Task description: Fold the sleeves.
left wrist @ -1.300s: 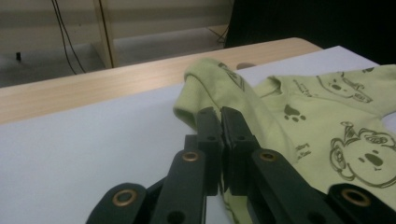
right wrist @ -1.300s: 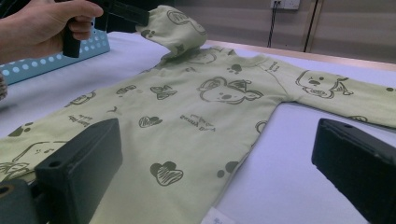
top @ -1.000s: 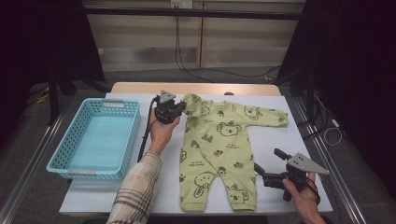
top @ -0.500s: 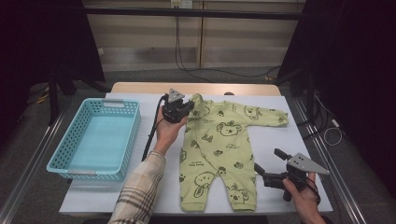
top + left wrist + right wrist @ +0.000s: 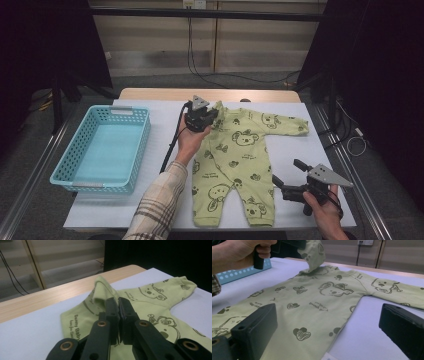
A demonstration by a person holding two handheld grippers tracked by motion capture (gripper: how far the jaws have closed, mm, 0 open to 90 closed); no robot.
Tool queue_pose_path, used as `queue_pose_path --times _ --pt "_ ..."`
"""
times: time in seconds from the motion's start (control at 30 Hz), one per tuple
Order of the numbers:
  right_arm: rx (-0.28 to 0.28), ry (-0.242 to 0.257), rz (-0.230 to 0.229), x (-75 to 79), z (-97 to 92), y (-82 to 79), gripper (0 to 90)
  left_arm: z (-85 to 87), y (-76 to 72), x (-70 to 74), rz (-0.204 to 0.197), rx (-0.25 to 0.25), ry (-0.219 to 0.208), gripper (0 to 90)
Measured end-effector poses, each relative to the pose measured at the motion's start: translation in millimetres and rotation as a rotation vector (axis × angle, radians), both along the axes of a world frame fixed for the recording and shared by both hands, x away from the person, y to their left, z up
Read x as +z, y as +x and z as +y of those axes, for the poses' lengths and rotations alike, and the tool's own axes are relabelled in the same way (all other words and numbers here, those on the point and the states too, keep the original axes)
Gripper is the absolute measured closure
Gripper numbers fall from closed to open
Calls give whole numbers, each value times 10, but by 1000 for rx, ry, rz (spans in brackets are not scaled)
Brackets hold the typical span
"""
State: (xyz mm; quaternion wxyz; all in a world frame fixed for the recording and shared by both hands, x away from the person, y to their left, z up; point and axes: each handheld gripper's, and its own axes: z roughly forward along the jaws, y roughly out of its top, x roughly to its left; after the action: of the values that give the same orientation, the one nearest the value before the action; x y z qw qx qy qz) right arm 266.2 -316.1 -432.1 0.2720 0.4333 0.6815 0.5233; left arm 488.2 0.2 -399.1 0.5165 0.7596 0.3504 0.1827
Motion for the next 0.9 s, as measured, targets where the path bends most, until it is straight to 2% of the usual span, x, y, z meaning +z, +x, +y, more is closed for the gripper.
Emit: queue_pose_path --times 0.13,0.4,0.6,0.77,0.9 --pt "1 -3 -1 1 -1 -2 13 -74 -15 -42 4 -29 8 873" --pt "3 -4 -2 1 2 -2 13 -115 -6 -143 37 -43 43 872" --pt "5 -4 -5 1 -2 1 13 -157 -10 -180 32 -46 47 871" --pt "9 7 0 3 7 -6 13 -180 7 -223 48 -51 47 870" --pt "5 -4 -2 1 5 -3 13 -211 9 -264 61 -57 44 868"
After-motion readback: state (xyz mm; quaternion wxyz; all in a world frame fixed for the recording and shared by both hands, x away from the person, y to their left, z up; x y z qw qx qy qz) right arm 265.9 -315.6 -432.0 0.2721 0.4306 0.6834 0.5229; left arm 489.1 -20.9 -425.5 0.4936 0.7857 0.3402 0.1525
